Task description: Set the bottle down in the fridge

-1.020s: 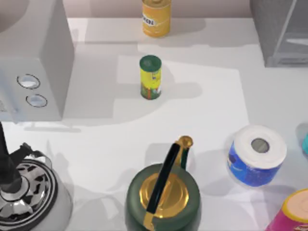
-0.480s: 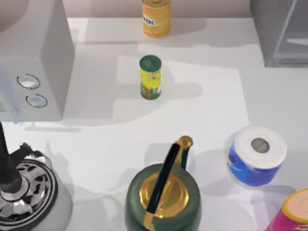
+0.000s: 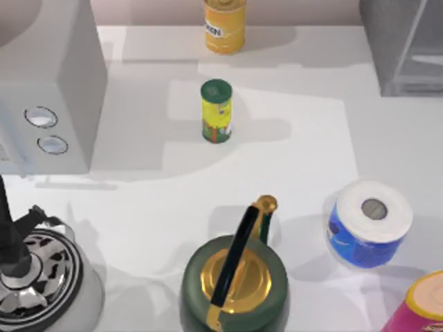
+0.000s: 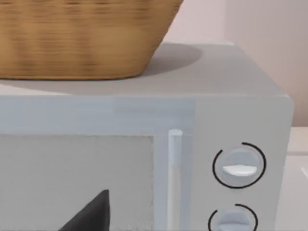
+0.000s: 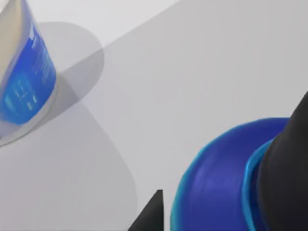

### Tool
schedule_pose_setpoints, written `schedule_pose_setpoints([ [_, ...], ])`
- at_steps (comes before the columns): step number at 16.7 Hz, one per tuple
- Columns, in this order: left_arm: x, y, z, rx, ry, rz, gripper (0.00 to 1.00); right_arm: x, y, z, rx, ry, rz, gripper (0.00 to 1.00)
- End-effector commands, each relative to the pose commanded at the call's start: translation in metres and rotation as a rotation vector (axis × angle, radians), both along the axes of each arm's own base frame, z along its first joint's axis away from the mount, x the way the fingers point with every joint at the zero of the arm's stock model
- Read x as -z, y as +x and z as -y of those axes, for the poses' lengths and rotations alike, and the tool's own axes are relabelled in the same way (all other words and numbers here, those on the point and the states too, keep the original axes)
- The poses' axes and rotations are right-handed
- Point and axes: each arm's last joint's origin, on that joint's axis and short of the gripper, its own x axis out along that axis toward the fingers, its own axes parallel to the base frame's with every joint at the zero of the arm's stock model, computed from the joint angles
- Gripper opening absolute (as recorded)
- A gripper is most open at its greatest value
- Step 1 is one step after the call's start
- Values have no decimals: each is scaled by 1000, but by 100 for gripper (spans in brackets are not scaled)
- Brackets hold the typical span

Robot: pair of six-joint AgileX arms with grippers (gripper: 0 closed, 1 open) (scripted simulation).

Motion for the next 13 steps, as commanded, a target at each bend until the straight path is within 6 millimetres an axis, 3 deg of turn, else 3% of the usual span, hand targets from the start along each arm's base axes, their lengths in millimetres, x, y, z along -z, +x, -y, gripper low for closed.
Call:
schedule_pose_setpoints([
  [4,0,0,0,0,0,0,100,0,-1,2,4,3,-3,1],
  [5,0,0,0,0,0,0,100,8,0,-34,-93,31,-45,1],
  [7,0,0,0,0,0,0,100,6,-1,-34,-86,24,-47,1],
  [13,0,0,0,0,0,0,100,-26,-26,-57,91,-128,-43,1],
])
